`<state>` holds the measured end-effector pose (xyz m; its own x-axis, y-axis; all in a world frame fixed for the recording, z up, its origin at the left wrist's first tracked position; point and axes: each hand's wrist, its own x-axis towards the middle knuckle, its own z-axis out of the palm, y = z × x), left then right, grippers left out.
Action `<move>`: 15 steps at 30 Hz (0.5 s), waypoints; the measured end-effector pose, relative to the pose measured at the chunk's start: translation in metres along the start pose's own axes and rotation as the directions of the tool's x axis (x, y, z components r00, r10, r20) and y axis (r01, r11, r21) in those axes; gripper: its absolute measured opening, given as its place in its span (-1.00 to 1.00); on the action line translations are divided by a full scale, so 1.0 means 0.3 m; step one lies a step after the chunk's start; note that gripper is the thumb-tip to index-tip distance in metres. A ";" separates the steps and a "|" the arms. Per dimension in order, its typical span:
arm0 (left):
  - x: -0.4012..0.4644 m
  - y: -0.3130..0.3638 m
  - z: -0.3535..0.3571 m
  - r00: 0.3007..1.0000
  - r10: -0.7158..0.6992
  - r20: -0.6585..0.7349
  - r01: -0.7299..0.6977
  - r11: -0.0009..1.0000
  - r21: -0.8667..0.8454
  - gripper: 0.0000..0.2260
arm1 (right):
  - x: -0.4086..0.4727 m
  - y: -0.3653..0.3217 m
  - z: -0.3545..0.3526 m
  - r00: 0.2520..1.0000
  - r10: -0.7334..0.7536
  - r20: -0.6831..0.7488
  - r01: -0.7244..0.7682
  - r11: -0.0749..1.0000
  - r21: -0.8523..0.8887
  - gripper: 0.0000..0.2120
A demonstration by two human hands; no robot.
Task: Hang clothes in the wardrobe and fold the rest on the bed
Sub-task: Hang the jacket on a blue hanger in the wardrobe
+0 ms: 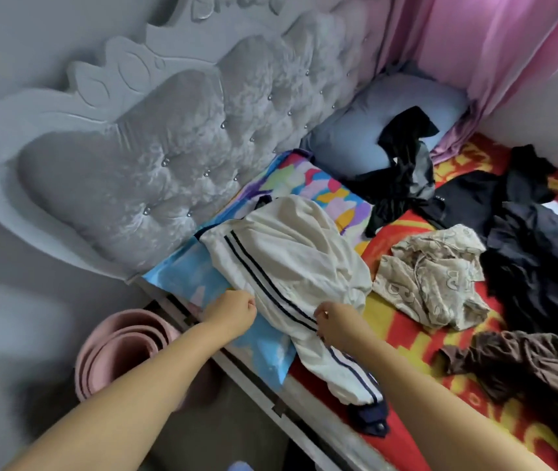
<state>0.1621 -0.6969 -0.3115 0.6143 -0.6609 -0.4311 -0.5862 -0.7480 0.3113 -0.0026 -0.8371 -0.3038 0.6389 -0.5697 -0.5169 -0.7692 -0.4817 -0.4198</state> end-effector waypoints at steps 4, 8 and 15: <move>0.129 -0.061 -0.012 0.996 -0.085 -0.010 0.084 0.994 -0.077 -0.74 | 0.217 -0.066 -0.025 0.995 -0.088 0.046 0.094 0.987 -0.132 -0.70; 0.291 -0.158 0.010 0.985 -0.166 0.049 0.171 0.978 -0.123 -0.74 | 0.436 -0.152 0.002 0.986 -0.128 0.111 0.141 0.984 -0.112 -0.69; 0.712 -0.308 0.016 0.949 -0.311 0.055 0.308 0.870 -0.385 -0.55 | 0.865 -0.318 0.029 0.985 -0.168 0.042 0.172 0.975 -0.142 -0.58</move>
<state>0.3449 -0.7687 -0.4364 0.7363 -0.3907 -0.5525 -0.1179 -0.8781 0.4638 0.2364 -0.9331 -0.4043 0.7580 -0.4525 -0.4698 -0.6384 -0.6623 -0.3922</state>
